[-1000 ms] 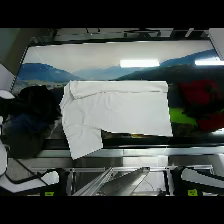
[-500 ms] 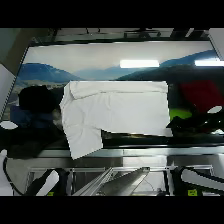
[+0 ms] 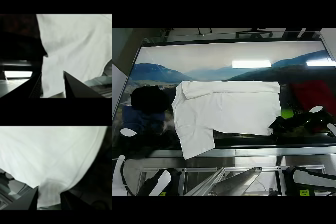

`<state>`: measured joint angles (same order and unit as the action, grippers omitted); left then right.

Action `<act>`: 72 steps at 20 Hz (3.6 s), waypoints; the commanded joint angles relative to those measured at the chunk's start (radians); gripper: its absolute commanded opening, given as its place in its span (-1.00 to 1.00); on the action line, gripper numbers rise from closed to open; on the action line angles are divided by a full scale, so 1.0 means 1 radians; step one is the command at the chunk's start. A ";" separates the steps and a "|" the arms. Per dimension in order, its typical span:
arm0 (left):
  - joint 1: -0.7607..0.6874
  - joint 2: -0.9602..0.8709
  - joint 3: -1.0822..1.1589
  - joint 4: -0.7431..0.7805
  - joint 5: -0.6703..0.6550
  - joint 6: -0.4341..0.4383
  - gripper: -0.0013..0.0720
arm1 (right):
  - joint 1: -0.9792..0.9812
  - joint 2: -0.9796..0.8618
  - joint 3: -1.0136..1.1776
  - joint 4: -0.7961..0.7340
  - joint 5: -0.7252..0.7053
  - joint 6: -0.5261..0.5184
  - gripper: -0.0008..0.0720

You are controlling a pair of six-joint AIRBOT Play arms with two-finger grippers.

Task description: Fold the shirts.

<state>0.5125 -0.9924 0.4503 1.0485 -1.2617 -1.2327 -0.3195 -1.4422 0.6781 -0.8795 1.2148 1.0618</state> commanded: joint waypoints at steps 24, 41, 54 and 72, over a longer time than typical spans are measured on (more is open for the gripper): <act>0.001 -0.137 -0.005 -0.267 0.087 0.264 -0.89 | -0.082 0.000 0.008 -0.087 0.041 -0.025 -0.94; -0.106 -0.173 0.393 -0.605 -0.055 0.322 -0.89 | -0.127 0.034 0.314 0.115 0.232 0.014 -0.94; -0.298 -0.876 1.105 -0.607 0.046 0.280 -0.89 | -0.124 -0.224 0.351 0.711 -0.217 -0.355 -0.94; -0.214 -1.063 1.543 -0.598 -0.079 0.131 -0.34 | -0.117 -0.420 0.797 0.108 -0.188 -0.084 0.81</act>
<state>0.2779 -2.0899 2.0129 0.4496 -1.3010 -1.0733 -0.4442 -1.8404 1.3937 -0.5045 0.9600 0.8234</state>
